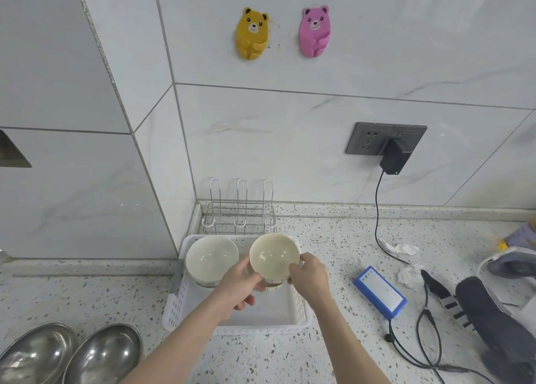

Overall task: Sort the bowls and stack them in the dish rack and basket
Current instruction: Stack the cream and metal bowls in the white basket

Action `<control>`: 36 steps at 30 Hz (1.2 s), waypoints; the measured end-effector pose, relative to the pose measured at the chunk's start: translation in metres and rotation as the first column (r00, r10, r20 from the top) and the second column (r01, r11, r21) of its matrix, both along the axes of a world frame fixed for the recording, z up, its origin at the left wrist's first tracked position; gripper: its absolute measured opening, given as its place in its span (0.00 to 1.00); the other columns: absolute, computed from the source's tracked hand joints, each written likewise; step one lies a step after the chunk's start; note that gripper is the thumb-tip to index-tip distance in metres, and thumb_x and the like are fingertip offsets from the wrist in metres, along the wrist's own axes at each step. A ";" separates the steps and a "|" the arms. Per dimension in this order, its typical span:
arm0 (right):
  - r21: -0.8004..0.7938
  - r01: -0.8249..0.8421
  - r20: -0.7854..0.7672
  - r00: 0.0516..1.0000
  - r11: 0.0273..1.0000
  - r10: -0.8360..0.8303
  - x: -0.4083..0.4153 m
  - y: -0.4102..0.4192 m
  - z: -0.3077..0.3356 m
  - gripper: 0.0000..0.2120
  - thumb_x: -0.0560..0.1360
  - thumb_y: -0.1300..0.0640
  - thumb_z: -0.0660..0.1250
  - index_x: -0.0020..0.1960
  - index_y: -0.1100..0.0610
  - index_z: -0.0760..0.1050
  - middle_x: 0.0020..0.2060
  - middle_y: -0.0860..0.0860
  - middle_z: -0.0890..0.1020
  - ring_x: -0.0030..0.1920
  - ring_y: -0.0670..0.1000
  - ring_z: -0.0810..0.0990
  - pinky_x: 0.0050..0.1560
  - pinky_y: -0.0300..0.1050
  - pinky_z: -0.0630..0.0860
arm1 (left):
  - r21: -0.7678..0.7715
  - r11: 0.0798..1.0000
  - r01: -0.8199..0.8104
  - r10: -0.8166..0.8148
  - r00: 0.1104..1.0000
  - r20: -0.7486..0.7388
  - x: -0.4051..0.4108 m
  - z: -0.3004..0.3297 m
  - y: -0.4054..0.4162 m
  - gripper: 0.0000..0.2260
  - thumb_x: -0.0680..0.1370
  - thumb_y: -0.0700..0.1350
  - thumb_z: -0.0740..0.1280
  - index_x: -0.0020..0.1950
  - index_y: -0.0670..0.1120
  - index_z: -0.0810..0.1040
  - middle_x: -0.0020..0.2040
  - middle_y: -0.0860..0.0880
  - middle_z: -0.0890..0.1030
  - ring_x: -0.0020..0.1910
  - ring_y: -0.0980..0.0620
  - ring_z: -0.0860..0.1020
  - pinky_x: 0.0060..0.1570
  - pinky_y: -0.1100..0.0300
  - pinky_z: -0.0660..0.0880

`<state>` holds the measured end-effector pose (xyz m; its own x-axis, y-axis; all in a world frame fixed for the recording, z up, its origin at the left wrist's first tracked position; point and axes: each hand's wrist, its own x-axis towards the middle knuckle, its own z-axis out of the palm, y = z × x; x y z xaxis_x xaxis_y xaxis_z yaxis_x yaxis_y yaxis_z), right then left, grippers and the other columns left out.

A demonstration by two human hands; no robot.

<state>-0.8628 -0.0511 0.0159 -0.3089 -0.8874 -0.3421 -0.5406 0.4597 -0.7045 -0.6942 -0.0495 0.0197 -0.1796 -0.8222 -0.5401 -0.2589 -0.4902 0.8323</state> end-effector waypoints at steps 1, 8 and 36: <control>0.002 -0.007 -0.006 1.000 1.000 0.007 0.000 0.000 -0.001 0.10 0.72 0.61 0.60 0.50 0.63 0.75 0.41 0.60 0.84 0.46 0.60 0.81 0.43 0.50 0.78 | 0.001 1.000 0.007 -0.007 1.000 0.010 0.000 -0.001 -0.001 0.20 0.77 0.46 0.64 0.62 0.68 0.66 0.46 0.44 0.86 0.21 0.54 0.69 0.20 0.65 0.58; -0.018 -0.057 -0.023 0.998 0.998 0.056 0.007 0.000 -0.009 0.10 0.73 0.61 0.59 0.49 0.60 0.77 0.41 0.57 0.84 0.42 0.56 0.80 0.37 0.42 0.72 | -0.019 0.999 0.038 -0.036 0.997 0.069 0.002 -0.002 0.000 0.21 0.78 0.42 0.61 0.63 0.65 0.64 0.48 0.43 0.85 0.22 0.53 0.68 0.22 0.65 0.57; -0.022 -0.081 0.035 0.996 0.996 0.081 0.027 0.035 -0.009 0.26 0.78 0.59 0.58 0.74 0.55 0.56 0.48 0.54 0.82 0.28 0.47 0.80 0.29 0.39 0.72 | 0.210 0.978 0.022 -0.022 1.000 -0.002 0.003 -0.013 0.002 0.10 0.78 0.44 0.61 0.57 0.56 0.74 0.49 0.44 0.86 0.21 0.55 0.68 0.18 0.67 0.55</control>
<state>-0.8362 -0.0160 0.0072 -0.2235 -0.9162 -0.3328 -0.5495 0.4004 -0.7333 -0.6912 -0.0479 0.0070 -0.1961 -0.6865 -0.7001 -0.2714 -0.6481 0.7115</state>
